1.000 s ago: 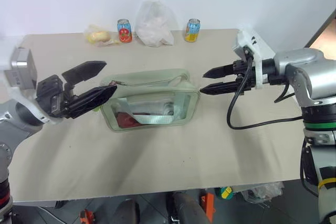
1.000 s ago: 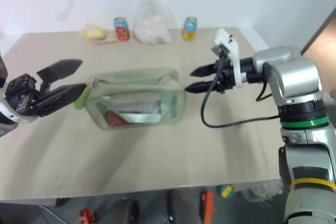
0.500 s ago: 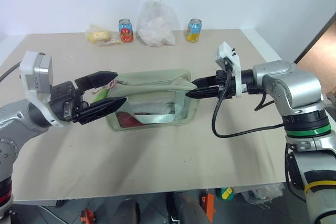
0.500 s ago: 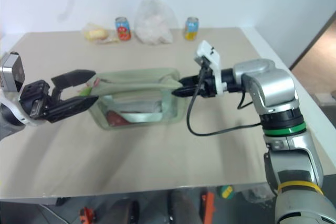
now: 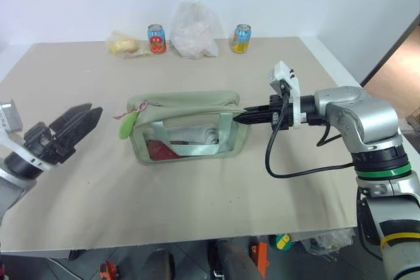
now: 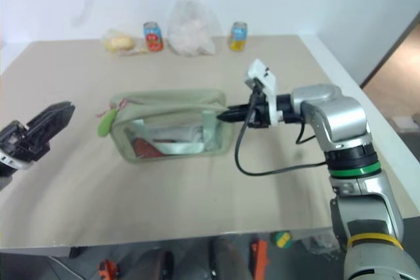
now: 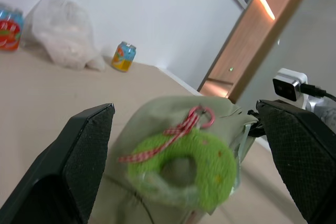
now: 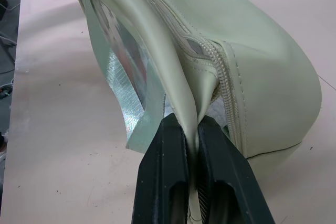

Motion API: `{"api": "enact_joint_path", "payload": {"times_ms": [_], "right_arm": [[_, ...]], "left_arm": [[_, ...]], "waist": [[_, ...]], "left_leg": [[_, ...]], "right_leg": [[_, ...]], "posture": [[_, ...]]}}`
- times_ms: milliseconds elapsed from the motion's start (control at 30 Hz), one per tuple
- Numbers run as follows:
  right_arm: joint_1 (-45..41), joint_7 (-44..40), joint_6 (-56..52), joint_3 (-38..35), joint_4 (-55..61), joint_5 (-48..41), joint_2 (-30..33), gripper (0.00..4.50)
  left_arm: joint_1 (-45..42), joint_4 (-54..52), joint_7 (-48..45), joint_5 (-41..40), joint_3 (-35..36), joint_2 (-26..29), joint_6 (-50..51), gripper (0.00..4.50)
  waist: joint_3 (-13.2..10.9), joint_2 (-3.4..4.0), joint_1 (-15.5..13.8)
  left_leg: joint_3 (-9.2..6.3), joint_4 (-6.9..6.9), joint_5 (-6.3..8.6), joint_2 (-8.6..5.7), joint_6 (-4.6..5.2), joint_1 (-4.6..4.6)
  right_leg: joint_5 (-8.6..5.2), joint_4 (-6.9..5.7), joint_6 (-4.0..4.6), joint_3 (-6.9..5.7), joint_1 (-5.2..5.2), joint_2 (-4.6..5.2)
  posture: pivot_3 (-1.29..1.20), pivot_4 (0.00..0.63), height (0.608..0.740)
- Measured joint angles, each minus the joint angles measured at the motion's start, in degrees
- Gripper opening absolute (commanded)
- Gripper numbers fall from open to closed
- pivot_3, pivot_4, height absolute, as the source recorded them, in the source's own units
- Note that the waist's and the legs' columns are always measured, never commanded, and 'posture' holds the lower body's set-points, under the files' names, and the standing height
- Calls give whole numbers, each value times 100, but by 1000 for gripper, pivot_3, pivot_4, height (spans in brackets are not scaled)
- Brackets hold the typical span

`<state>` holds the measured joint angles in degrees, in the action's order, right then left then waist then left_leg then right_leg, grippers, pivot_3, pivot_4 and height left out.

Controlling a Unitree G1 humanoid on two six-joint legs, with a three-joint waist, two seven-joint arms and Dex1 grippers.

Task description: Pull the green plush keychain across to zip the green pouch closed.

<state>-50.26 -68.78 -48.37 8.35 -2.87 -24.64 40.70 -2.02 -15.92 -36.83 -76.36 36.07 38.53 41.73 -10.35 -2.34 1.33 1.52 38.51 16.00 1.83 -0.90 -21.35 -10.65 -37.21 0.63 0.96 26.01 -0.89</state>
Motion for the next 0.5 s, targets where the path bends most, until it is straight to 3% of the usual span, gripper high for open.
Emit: {"api": "enact_joint_path", "payload": {"times_ms": [500], "right_arm": [[48, 134, -50, -4, 49, -102, 7, 23]], "left_arm": [[331, -24, 1275, -1193, -295, -887, 348, 4500]], "waist": [[2, -3, 2]], "left_leg": [[0, 0, 0, 0, 0, 12]], "right_leg": [[1, -1, 0, 2, -12, -4]], "posture": [[0, 150, 740]]}}
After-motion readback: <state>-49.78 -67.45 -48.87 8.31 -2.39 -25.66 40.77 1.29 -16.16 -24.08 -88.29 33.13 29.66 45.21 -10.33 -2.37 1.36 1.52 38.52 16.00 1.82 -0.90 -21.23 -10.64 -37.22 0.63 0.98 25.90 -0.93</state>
